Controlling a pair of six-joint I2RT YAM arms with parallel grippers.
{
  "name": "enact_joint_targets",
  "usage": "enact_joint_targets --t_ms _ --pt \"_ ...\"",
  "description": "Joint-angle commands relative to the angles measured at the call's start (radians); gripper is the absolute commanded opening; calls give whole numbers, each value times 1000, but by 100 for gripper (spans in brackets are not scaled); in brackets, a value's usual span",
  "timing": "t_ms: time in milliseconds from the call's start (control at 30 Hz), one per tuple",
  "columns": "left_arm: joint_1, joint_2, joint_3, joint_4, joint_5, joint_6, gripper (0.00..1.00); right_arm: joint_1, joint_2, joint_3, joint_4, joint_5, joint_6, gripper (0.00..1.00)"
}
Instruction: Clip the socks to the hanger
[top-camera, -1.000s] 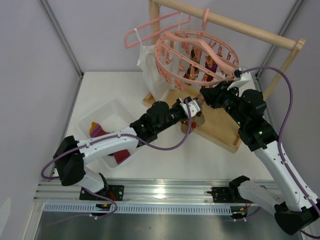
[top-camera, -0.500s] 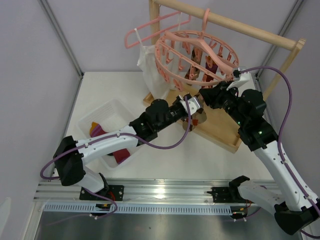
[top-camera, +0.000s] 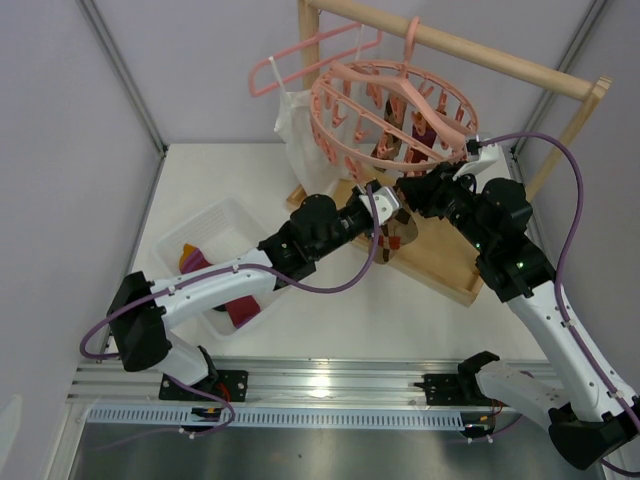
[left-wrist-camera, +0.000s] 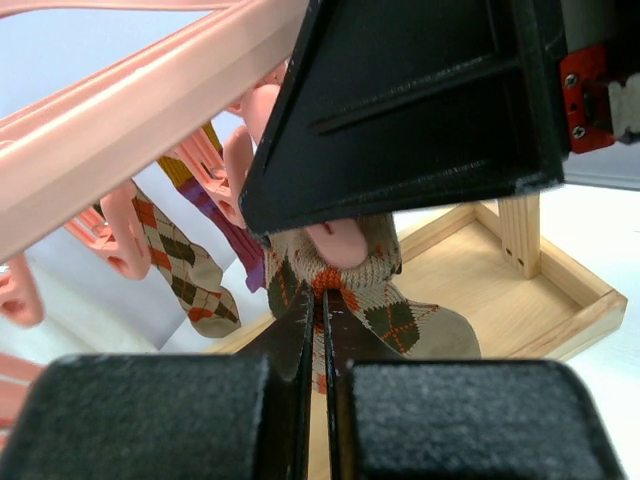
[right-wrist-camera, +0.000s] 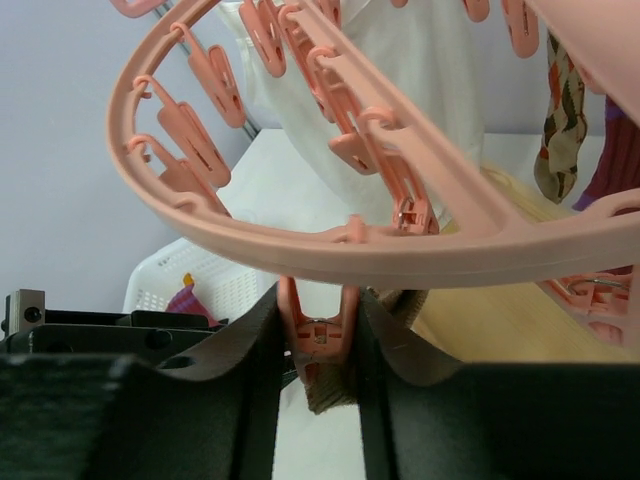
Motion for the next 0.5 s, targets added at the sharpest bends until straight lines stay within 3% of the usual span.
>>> enact_joint_targets --t_ms 0,33,133,300,400,467 --pt "-6 3 50 41 15 -42 1 0 -15 -3 -8 11 15 35" --pt "-6 4 50 39 15 -42 1 0 -20 -5 -10 20 9 52" --pt "-7 4 43 39 41 -51 1 -2 -40 -3 -24 58 -4 70" --pt "-7 6 32 29 60 -89 8 0 -67 12 -65 94 -33 79" --pt "-7 7 30 15 81 -129 25 0 -87 30 -88 146 -62 80" --pt "-7 6 32 -10 92 -155 46 0 -103 41 -96 155 -79 80"
